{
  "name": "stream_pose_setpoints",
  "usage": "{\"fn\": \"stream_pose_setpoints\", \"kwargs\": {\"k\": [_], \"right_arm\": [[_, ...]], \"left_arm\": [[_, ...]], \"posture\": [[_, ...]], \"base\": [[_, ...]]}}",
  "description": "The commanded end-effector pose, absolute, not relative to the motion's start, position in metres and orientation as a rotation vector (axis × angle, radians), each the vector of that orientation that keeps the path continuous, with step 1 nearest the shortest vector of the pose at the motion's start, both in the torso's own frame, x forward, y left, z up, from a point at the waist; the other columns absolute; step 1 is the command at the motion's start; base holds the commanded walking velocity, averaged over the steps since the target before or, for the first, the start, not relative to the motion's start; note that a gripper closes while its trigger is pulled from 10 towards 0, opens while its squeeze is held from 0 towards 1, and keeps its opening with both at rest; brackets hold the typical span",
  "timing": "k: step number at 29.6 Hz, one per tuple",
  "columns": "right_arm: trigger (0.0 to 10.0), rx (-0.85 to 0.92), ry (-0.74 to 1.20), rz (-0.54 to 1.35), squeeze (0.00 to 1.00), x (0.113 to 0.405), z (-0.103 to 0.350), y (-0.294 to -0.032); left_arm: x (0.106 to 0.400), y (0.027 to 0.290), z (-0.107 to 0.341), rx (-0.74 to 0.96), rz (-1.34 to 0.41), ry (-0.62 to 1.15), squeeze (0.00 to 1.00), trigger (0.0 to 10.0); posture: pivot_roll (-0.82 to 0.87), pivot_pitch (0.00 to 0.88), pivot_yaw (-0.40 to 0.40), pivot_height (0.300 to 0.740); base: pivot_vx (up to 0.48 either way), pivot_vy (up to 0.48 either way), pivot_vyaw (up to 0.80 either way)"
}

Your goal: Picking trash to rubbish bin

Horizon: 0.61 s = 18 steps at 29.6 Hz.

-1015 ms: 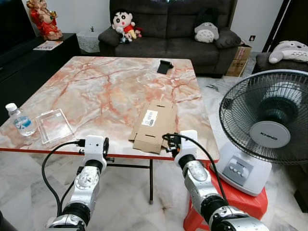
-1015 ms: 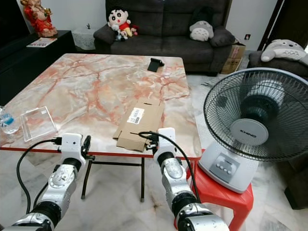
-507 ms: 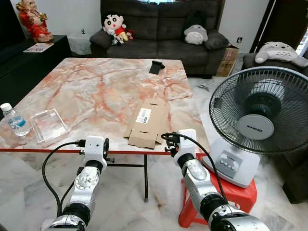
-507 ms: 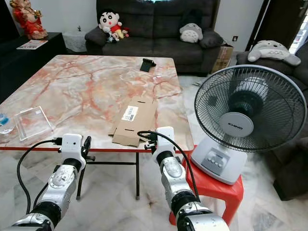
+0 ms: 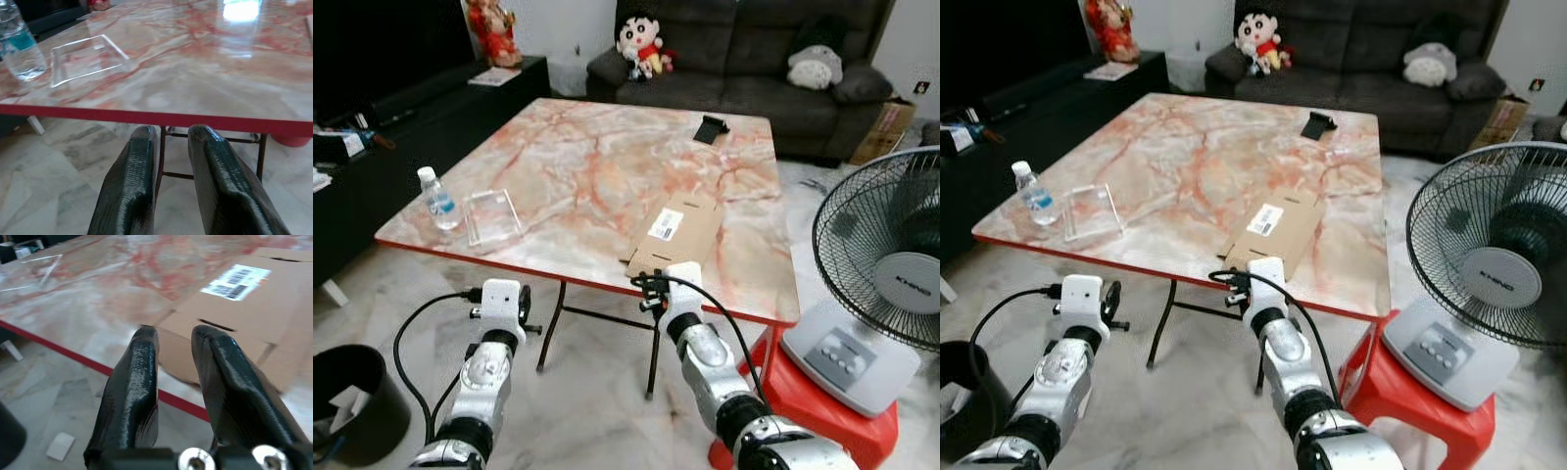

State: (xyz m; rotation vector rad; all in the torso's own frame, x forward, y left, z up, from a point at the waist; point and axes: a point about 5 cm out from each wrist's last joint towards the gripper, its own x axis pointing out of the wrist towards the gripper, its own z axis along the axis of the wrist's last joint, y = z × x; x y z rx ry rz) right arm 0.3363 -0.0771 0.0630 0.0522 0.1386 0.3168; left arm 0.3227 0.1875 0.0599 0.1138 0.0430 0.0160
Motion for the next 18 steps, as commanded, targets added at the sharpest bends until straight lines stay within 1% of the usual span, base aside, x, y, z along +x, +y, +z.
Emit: {"fn": "stream_pose_setpoints", "kwargs": {"k": [1, 7, 10, 15, 18], "right_arm": [[10.0, 0.053, 0.125, 0.318, 0.00, 0.3377, 0.0661, -0.0759], [10.0, 0.055, 0.125, 0.321, 0.00, 0.3368, 0.0653, -0.0749], [10.0, 0.042, 0.119, 0.329, 0.00, 0.3364, 0.0657, -0.0736], [10.0, 0.050, 0.120, 0.330, 0.00, 0.3357, 0.0650, -0.0728], [10.0, 0.068, 0.122, 0.321, 0.00, 0.3360, 0.0650, -0.0736]], "left_arm": [[0.3264, 0.1855, 0.0652, 0.119, 0.012, 0.026, 0.00, 10.0], [0.3270, 0.1854, 0.0663, 0.120, 0.010, 0.021, 0.00, 10.0], [0.3271, 0.1853, 0.0665, 0.121, 0.010, 0.019, 0.00, 10.0], [0.3270, 0.1853, 0.0666, 0.121, 0.010, 0.018, 0.00, 10.0], [0.3272, 0.1850, 0.0668, 0.121, 0.008, 0.017, 0.00, 10.0]], "posture": [[0.05, 0.000, -0.017, 0.740], [0.05, 0.000, -0.016, 0.740], [0.05, 0.000, -0.016, 0.740], [0.05, 0.000, -0.017, 0.740], [0.05, 0.000, -0.017, 0.740]], "base": [[0.000, 0.000, 0.00], [0.000, 0.000, 0.00], [0.255, 0.000, 0.00], [0.304, 0.000, 0.61], [0.311, 0.000, 0.00]]}}
